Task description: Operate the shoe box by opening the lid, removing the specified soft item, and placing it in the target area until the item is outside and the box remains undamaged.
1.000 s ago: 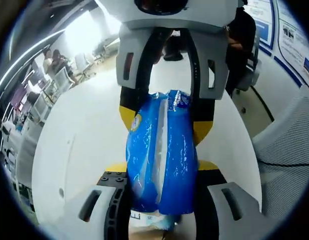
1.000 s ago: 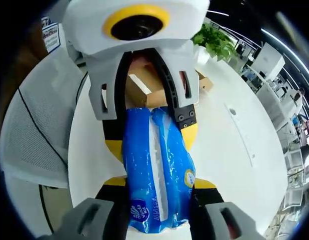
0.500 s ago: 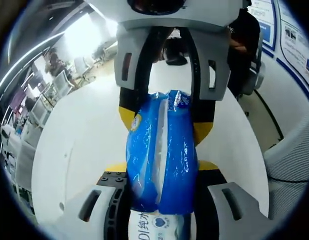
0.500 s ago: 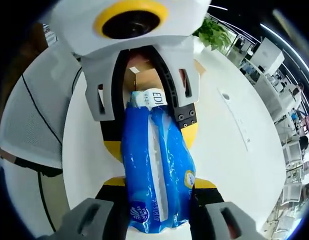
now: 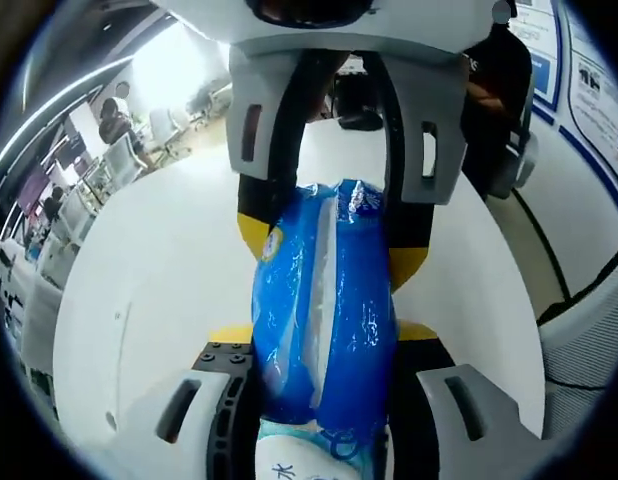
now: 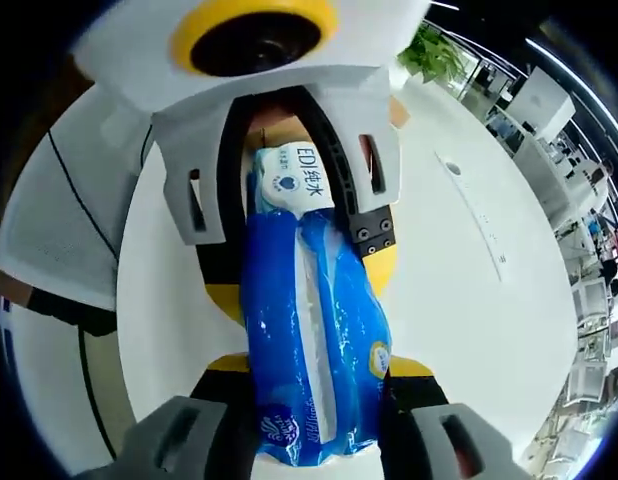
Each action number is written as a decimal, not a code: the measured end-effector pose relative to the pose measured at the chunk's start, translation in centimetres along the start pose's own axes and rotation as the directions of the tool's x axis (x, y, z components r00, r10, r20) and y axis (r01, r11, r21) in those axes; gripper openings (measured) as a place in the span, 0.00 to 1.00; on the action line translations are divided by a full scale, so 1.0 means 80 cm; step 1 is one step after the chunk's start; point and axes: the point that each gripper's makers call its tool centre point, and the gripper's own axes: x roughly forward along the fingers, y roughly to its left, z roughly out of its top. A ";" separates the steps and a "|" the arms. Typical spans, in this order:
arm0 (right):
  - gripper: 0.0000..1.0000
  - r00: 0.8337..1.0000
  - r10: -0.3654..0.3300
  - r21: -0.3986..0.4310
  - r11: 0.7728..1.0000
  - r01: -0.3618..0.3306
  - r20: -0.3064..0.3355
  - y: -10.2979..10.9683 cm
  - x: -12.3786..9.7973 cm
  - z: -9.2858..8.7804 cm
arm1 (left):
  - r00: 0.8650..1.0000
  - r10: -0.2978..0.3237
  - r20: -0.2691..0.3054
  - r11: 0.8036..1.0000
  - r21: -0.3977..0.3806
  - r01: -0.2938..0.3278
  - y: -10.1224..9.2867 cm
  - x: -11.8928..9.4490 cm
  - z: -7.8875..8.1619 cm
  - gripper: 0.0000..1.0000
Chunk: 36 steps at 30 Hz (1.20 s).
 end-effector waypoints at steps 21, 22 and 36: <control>0.44 0.999 0.030 0.005 1.000 -0.030 -0.010 -0.001 0.037 -0.011 | 0.999 -0.018 -0.041 1.000 -0.022 0.018 0.001 0.028 -0.028 0.50; 0.45 0.999 0.032 0.004 0.999 -0.032 -0.011 -0.001 0.039 -0.012 | 0.999 -0.020 -0.043 1.000 -0.023 0.019 0.001 0.029 -0.029 0.50; 0.47 0.999 0.043 0.001 0.999 -0.042 -0.017 -0.002 0.053 -0.015 | 0.998 -0.017 -0.067 0.999 -0.030 0.015 0.004 0.038 -0.042 0.53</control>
